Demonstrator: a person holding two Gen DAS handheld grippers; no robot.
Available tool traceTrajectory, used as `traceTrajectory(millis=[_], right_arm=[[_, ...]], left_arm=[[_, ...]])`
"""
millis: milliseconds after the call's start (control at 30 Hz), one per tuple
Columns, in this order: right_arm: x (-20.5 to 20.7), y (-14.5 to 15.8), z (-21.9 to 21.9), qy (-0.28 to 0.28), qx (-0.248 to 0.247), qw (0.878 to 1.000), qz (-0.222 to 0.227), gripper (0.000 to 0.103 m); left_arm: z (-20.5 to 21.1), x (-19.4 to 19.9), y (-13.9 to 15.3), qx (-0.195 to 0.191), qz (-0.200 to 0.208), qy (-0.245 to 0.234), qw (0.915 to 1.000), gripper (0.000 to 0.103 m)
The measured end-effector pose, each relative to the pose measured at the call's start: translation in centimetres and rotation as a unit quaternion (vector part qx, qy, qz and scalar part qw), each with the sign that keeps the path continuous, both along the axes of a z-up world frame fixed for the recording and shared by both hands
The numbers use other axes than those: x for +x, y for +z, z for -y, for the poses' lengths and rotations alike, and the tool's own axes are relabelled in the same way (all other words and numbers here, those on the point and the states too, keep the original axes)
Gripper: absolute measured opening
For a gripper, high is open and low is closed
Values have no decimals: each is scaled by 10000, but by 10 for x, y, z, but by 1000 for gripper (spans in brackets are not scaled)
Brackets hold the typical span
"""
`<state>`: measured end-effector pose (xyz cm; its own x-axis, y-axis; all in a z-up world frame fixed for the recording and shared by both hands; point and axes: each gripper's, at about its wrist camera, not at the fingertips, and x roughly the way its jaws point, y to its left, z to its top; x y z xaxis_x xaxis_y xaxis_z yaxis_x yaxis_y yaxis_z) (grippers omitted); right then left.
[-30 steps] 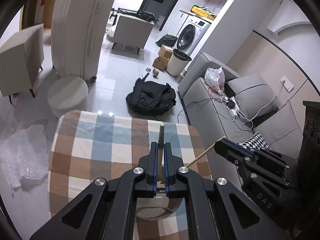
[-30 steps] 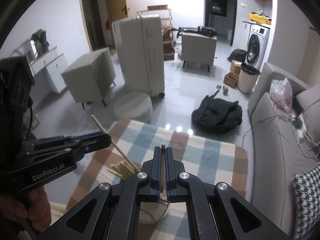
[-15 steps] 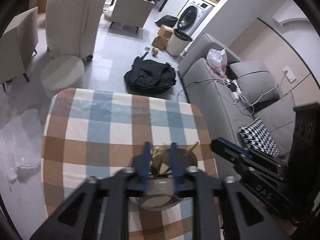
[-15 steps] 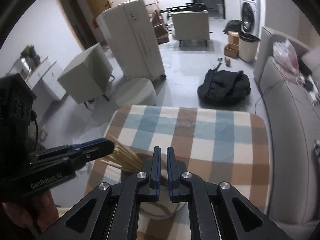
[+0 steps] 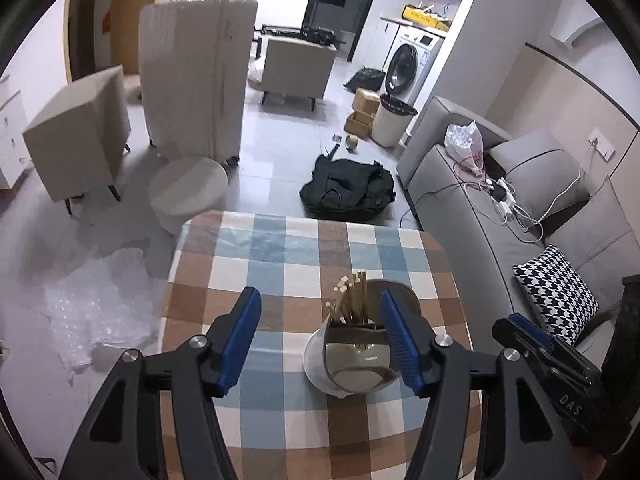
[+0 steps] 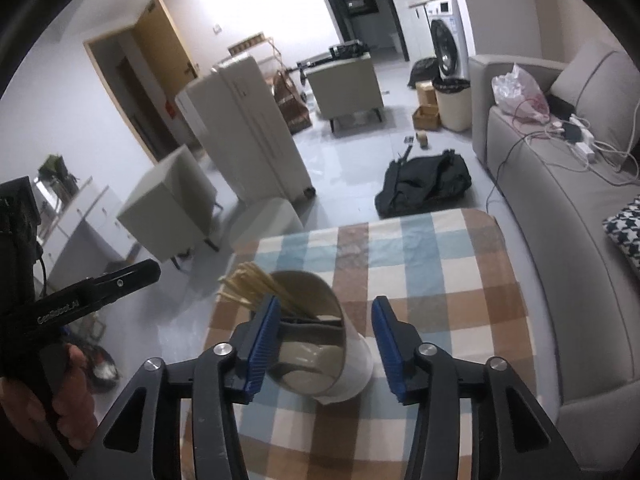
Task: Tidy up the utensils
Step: 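Open both tools and withdraw them up from the white holder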
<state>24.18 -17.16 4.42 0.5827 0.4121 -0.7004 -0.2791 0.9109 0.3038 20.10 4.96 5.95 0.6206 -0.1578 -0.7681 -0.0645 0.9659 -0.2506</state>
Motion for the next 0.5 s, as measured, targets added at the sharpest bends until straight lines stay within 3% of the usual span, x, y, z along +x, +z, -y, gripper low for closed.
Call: traceTrajectory(millis=[133,500], right_arm=[[-26,14,3,-18,117,9993,342,59],[-88,39,7,34,297,9941,1041,78]], left_arm=[[3,-20,14,191,246,111,9995,73],[13,-60,31,518,804,241,9951,85]])
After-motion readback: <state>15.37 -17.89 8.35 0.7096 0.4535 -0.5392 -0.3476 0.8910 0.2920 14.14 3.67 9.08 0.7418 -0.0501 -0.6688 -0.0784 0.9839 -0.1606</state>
